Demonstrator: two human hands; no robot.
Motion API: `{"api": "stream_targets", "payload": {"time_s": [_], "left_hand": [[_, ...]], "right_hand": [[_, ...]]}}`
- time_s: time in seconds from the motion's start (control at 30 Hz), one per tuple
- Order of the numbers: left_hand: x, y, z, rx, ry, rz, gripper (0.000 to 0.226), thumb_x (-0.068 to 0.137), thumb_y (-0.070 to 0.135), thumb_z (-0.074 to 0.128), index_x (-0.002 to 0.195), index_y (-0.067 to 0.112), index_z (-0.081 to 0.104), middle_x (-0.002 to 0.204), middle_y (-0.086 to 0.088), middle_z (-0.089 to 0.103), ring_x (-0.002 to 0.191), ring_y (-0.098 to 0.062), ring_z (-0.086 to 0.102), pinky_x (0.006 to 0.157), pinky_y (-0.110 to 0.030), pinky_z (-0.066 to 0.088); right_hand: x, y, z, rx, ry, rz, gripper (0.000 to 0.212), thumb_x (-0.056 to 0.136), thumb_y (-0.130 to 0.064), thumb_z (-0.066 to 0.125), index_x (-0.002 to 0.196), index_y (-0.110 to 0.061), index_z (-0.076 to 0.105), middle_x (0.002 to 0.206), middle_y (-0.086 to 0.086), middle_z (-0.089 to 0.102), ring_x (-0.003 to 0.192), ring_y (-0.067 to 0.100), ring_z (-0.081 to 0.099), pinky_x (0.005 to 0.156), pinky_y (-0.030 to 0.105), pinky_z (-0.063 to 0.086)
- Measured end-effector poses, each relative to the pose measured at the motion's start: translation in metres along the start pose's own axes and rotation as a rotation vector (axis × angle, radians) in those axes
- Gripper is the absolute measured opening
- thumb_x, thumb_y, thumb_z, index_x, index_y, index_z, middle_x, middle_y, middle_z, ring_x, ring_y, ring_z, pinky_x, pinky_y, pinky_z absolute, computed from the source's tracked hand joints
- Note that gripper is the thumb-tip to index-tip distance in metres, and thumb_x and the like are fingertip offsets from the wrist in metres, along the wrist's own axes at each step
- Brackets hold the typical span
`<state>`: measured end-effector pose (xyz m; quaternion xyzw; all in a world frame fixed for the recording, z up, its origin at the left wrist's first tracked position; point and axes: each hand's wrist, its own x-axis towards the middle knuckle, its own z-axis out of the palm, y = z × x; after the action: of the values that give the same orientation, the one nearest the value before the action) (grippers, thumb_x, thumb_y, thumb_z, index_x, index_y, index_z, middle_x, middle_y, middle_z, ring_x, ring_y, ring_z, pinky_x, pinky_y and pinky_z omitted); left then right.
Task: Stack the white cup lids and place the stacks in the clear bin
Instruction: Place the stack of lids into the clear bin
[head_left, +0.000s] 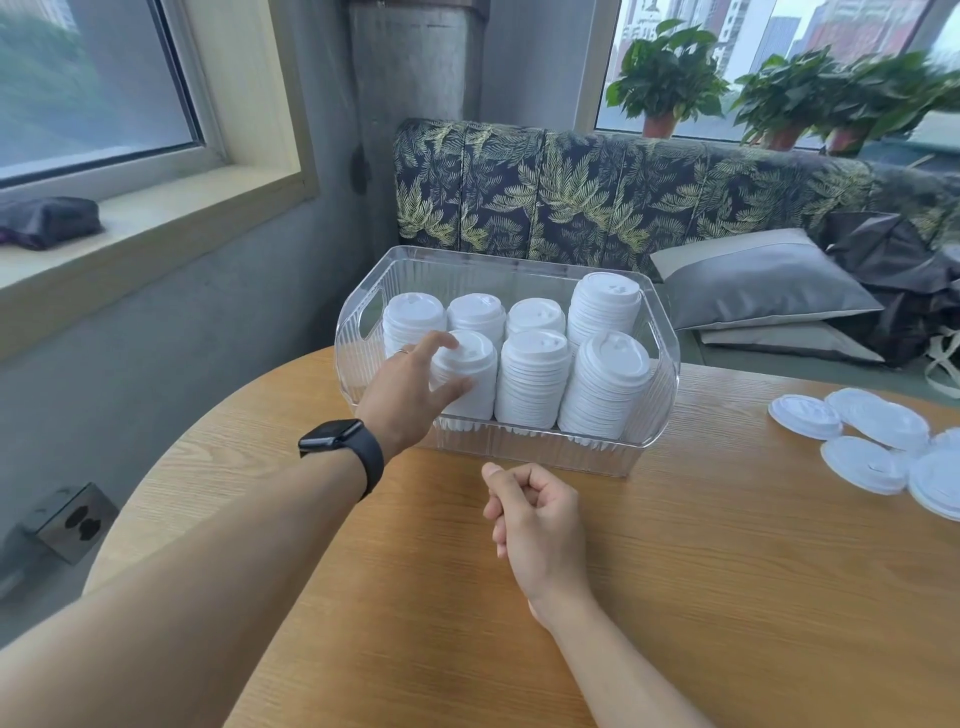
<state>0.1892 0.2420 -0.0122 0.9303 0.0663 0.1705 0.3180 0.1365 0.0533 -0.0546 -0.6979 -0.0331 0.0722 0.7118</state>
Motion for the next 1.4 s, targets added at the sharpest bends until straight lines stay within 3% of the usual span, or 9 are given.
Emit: {"api": "stream_targets", "payload": {"time_s": [0.17,0.4,0.57,0.63,0.83,0.97,1.13,1.27,1.4], "left_hand": [[-0.001,0.000,0.000,0.018,-0.002,-0.001,0.048,0.095,0.045,0.070,0.135,0.029,0.049,0.109,-0.010,0.072,0.103,-0.028,0.068,0.085,-0.043,0.056],[-0.013,0.009,-0.002,-0.037,0.071,-0.036,0.058,0.093,0.041,0.072,0.144,0.031,0.046,0.141,-0.005,0.050,0.121,-0.019,0.054,0.090,-0.030,0.040],[-0.039,0.036,-0.003,-0.085,0.289,-0.020,0.013,0.101,0.030,0.060,0.108,0.020,0.061,0.118,0.001,0.058,0.104,-0.016,0.056,0.082,-0.031,0.046],[-0.055,0.049,0.004,-0.107,0.334,-0.016,0.018,0.102,0.028,0.056,0.088,0.017,0.060,0.096,0.001,0.060,0.088,-0.019,0.058,0.075,-0.038,0.051],[-0.125,0.095,0.048,-0.140,0.184,-0.067,0.045,0.106,0.041,0.047,0.066,0.021,0.042,0.055,0.005,0.046,0.053,-0.017,0.043,0.054,-0.037,0.036],[-0.163,0.120,0.092,-0.156,0.062,-0.068,0.048,0.104,0.051,0.043,0.071,0.018,0.048,0.061,0.000,0.054,0.059,-0.019,0.052,0.057,-0.039,0.042],[-0.181,0.168,0.137,-0.161,-0.019,-0.018,0.042,0.104,0.049,0.047,0.073,0.021,0.052,0.064,0.003,0.059,0.062,-0.014,0.055,0.058,-0.036,0.045],[-0.176,0.205,0.165,-0.146,-0.082,0.017,0.034,0.104,0.048,0.048,0.082,0.025,0.058,0.069,0.006,0.063,0.067,-0.013,0.059,0.063,-0.036,0.048],[-0.162,0.233,0.188,-0.119,-0.106,0.085,0.017,0.102,0.041,0.055,0.094,0.030,0.064,0.081,0.014,0.067,0.077,-0.008,0.062,0.069,-0.033,0.049]], "right_hand": [[-0.001,0.001,-0.001,-0.002,0.001,-0.010,0.034,0.094,-0.026,0.074,0.073,-0.002,0.062,0.058,0.002,0.062,0.047,0.015,0.048,0.044,0.029,0.038],[-0.008,0.002,-0.005,-0.014,-0.005,-0.018,0.032,0.094,-0.026,0.074,0.073,-0.005,0.062,0.058,0.002,0.063,0.046,0.014,0.049,0.044,0.029,0.040],[-0.019,0.005,-0.020,-0.001,0.033,-0.026,0.032,0.095,-0.023,0.072,0.075,-0.001,0.062,0.058,0.002,0.062,0.047,0.016,0.050,0.045,0.030,0.041],[-0.024,0.007,-0.031,-0.005,0.083,-0.037,0.030,0.095,-0.021,0.071,0.073,-0.004,0.061,0.057,0.001,0.061,0.047,0.017,0.050,0.046,0.030,0.041],[-0.043,0.009,-0.092,-0.149,0.253,-0.113,0.029,0.094,-0.025,0.071,0.068,-0.014,0.064,0.059,0.003,0.066,0.050,0.013,0.055,0.056,0.031,0.046],[-0.057,0.011,-0.144,-0.221,0.361,-0.138,0.027,0.092,-0.025,0.072,0.069,-0.015,0.064,0.064,0.004,0.068,0.058,0.021,0.061,0.063,0.037,0.050],[-0.066,0.011,-0.208,-0.296,0.452,-0.162,0.018,0.091,-0.023,0.072,0.074,-0.023,0.065,0.069,-0.020,0.067,0.063,0.005,0.059,0.065,0.027,0.048],[-0.066,0.011,-0.253,-0.346,0.520,-0.172,0.015,0.091,-0.020,0.071,0.079,-0.027,0.065,0.067,-0.014,0.067,0.069,0.002,0.061,0.065,0.018,0.045],[-0.057,0.010,-0.289,-0.381,0.551,-0.196,0.016,0.091,-0.015,0.068,0.094,-0.030,0.062,0.094,-0.011,0.066,0.079,0.004,0.061,0.072,0.012,0.044]]}}
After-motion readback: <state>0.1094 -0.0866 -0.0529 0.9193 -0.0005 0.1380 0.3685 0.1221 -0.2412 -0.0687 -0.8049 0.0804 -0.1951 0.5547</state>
